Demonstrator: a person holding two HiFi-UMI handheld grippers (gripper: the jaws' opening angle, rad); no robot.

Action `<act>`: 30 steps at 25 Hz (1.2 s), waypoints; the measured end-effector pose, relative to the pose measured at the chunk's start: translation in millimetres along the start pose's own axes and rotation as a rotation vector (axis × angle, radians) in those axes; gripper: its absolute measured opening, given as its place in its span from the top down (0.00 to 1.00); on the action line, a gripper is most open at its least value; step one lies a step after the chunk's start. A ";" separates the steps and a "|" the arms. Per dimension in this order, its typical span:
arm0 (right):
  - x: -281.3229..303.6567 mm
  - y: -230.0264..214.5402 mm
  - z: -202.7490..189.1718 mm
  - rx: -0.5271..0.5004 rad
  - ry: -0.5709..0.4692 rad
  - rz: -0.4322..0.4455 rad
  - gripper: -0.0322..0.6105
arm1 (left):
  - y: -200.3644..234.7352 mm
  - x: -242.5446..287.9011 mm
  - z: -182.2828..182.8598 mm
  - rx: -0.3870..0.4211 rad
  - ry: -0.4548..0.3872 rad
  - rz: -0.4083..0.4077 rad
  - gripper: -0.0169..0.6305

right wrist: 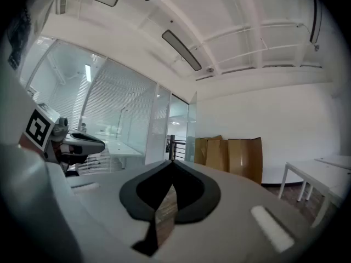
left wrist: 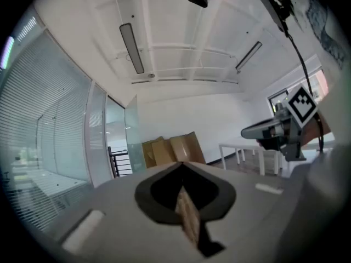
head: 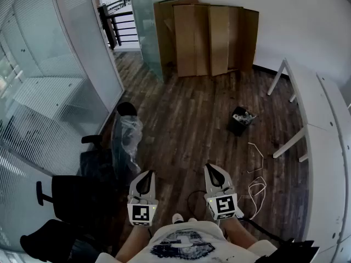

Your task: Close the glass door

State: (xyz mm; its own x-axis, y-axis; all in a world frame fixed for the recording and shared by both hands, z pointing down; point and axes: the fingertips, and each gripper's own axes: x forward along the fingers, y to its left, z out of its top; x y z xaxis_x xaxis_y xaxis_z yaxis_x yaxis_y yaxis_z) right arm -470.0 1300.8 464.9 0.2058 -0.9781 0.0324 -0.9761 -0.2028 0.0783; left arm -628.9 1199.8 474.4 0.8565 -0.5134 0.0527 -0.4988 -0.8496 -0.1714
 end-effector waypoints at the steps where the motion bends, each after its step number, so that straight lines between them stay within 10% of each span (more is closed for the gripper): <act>1: 5.5 3.0 0.9 -0.006 0.000 0.004 0.94 | 5.2 2.5 -4.9 0.014 -0.007 0.007 0.97; 30: 148.3 -124.6 -31.1 0.039 -0.029 0.034 0.94 | 29.4 184.2 5.5 0.109 0.009 0.074 0.97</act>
State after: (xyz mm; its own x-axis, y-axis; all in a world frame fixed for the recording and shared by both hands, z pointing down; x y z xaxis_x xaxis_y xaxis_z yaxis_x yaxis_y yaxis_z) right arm -315.7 1182.5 490.9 0.1711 -0.9852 0.0051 -0.9845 -0.1708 0.0391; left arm -485.0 1080.9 473.6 0.8165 -0.5756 0.0451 -0.5426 -0.7917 -0.2809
